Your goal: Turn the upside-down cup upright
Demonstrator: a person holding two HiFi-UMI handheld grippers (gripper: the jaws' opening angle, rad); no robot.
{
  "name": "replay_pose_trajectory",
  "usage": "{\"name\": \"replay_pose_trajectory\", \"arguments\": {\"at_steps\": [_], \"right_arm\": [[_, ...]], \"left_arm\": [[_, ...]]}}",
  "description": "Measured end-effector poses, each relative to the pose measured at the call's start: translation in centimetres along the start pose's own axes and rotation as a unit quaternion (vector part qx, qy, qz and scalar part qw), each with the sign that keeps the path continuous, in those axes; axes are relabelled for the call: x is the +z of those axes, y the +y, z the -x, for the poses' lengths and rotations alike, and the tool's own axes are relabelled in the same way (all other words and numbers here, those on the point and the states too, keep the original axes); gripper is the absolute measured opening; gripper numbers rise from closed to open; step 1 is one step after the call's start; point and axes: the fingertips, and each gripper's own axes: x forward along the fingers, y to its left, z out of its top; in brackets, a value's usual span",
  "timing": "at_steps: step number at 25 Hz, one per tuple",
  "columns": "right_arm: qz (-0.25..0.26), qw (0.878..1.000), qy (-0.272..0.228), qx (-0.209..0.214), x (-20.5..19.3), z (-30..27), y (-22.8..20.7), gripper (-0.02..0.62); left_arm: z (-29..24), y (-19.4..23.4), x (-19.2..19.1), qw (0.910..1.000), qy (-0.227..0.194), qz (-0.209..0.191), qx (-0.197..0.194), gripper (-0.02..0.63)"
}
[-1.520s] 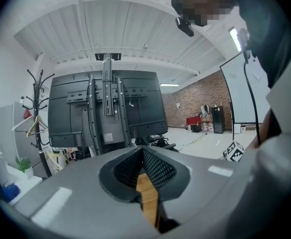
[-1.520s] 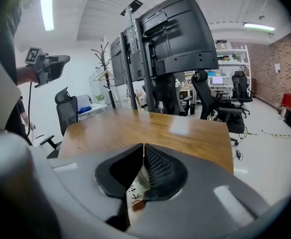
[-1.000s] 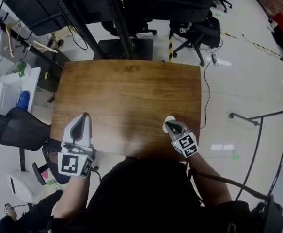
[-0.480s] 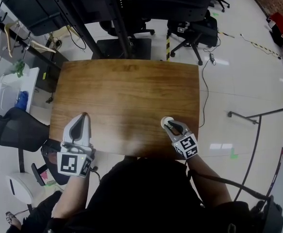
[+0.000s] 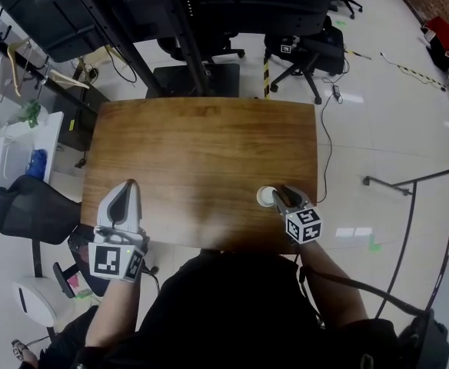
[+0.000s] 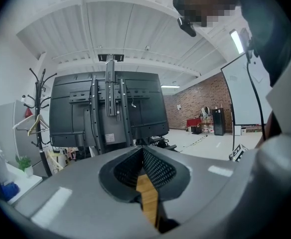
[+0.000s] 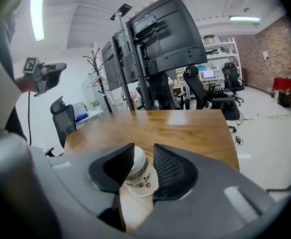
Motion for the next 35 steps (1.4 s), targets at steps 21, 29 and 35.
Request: {"name": "replay_pose_trajectory", "arguments": {"at_steps": [21,29,35], "right_arm": [[0.175,0.976,0.038,-0.122,2.4,0.4,-2.8,0.029],[0.206,0.977,0.023,-0.054,1.7,-1.1,3.1,0.031],[0.131,0.991,0.020,0.007,-0.3,-3.5,6.4,0.031]], "left_arm": [[0.3,0.4,0.2,0.9999,0.012,-0.008,0.002,0.000],[0.9,0.0,0.6,1.0000,-0.006,0.007,0.003,0.000],[2.1,1.3,-0.5,0.9994,0.022,-0.003,0.027,0.000]]}}
